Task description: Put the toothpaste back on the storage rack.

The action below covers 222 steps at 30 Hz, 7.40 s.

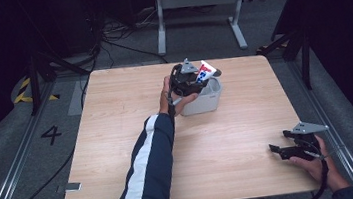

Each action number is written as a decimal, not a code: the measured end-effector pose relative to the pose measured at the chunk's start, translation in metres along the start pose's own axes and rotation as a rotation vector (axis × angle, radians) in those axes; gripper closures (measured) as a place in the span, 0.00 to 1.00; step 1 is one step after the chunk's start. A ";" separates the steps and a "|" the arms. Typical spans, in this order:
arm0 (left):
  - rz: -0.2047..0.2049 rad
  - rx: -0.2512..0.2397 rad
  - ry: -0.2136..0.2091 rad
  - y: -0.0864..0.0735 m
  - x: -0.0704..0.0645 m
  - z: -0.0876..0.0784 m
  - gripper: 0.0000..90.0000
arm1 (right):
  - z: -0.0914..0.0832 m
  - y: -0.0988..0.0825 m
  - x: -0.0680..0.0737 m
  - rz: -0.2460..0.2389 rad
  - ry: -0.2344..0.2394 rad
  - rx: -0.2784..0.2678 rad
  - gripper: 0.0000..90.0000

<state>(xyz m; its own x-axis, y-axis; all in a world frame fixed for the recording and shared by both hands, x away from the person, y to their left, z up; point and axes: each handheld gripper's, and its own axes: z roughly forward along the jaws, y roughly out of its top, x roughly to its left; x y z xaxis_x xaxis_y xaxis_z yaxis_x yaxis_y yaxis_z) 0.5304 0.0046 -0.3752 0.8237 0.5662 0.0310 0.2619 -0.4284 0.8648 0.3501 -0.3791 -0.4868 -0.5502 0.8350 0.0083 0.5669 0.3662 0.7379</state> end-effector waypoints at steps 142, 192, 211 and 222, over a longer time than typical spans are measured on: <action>0.233 0.336 0.202 -0.123 -0.016 -0.165 0.24 | 0.000 0.000 0.000 -0.001 0.000 0.000 0.17; 0.017 0.376 0.187 -0.245 -0.021 -0.236 0.22 | 0.000 0.000 0.000 0.001 -0.002 0.000 0.17; -0.177 0.285 0.199 -0.268 -0.011 -0.250 0.16 | 0.000 0.000 0.000 -0.006 0.004 -0.001 0.17; -0.183 0.287 0.196 -0.268 -0.012 -0.250 0.16 | 0.000 0.000 0.000 -0.003 0.003 0.000 0.17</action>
<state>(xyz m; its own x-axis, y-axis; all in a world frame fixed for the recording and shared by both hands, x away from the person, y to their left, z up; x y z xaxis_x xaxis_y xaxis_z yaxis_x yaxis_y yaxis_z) 0.3246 0.2890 -0.4819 0.6460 0.7633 0.0086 0.5480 -0.4717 0.6908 0.3505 -0.3792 -0.4869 -0.5538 0.8326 0.0079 0.5649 0.3687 0.7382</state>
